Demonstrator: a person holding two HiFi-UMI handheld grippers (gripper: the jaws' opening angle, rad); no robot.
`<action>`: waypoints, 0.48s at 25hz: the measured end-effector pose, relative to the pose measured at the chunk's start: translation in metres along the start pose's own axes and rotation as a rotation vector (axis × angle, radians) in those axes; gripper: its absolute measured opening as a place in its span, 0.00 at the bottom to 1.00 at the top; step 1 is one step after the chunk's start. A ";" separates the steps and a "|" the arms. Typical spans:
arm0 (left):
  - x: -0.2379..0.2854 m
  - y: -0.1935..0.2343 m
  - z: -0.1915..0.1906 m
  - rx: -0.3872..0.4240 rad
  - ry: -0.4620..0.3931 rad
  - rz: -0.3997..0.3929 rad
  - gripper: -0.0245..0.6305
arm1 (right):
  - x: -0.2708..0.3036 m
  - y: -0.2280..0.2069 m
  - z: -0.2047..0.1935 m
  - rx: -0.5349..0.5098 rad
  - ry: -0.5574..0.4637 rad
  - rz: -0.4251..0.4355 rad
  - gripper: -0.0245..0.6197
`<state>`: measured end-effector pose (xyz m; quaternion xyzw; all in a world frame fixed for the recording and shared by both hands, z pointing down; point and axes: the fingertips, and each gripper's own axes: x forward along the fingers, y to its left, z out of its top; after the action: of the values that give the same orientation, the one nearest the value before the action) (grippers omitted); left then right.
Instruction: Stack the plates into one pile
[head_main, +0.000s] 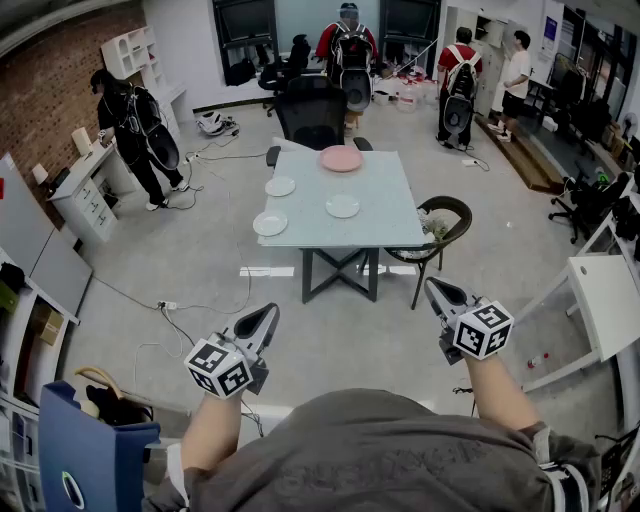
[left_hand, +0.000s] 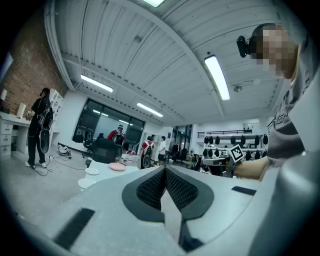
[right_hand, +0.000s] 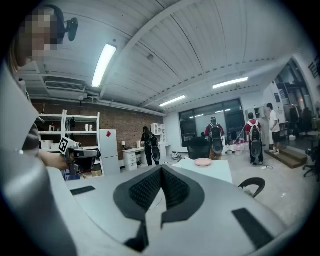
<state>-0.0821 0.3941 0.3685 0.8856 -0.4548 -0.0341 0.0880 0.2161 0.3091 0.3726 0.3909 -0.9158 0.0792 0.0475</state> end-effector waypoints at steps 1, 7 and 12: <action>0.000 0.000 0.000 0.001 0.001 0.001 0.05 | 0.000 0.000 0.001 -0.001 -0.001 0.000 0.03; 0.004 -0.004 0.002 0.003 -0.001 0.006 0.05 | -0.002 -0.004 0.004 -0.009 -0.008 0.006 0.03; 0.012 -0.014 0.001 0.008 0.002 0.005 0.05 | -0.008 -0.013 0.004 -0.002 -0.013 0.003 0.03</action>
<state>-0.0641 0.3919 0.3656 0.8847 -0.4572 -0.0314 0.0851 0.2313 0.3054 0.3686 0.3898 -0.9168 0.0757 0.0420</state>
